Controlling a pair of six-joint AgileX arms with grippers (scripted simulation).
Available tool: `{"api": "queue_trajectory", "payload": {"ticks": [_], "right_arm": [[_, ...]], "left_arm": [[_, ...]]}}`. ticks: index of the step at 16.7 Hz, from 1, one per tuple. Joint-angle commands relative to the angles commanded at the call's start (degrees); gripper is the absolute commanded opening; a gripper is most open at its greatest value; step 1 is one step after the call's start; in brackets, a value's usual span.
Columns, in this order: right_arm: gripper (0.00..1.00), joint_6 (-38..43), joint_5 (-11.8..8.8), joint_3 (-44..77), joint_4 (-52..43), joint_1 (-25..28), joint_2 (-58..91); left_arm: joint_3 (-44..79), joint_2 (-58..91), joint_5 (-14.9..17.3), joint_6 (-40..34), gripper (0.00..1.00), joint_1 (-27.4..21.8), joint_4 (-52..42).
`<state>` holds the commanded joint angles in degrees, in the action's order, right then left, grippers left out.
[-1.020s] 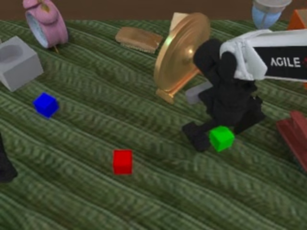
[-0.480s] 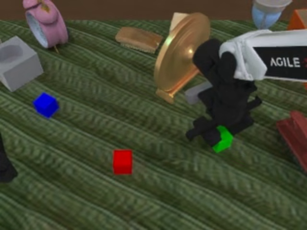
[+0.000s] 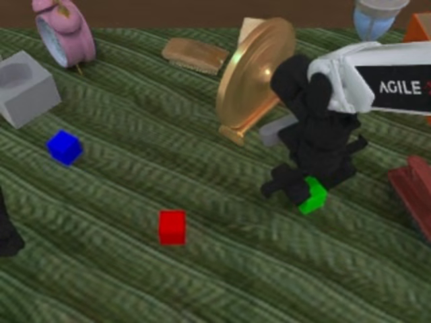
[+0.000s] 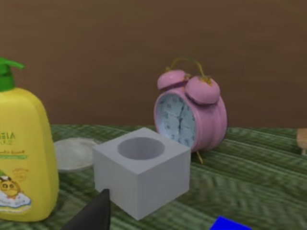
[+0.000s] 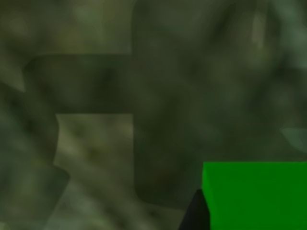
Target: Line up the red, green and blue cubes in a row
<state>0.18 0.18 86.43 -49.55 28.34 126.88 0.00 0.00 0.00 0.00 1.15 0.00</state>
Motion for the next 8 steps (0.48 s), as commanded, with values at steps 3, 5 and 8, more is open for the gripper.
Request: {"api": "queue_trajectory", "payload": {"ticks": [3,5,8], "right_arm": [[0.0,0.0,0.0,1.1,-1.3,0.0,-1.3],[0.0,0.0,0.1,3.3,-4.6,0.1,-2.4],[0.0,0.0,0.0,7.0,-11.1,0.3,-4.5]], "left_arm": [[0.0,0.0,0.0,0.0,1.0,0.0,0.0],[0.0,0.0,0.0,0.0,1.0,0.0,0.0],[0.0,0.0,0.0,0.0,1.0,0.0,0.0]]}}
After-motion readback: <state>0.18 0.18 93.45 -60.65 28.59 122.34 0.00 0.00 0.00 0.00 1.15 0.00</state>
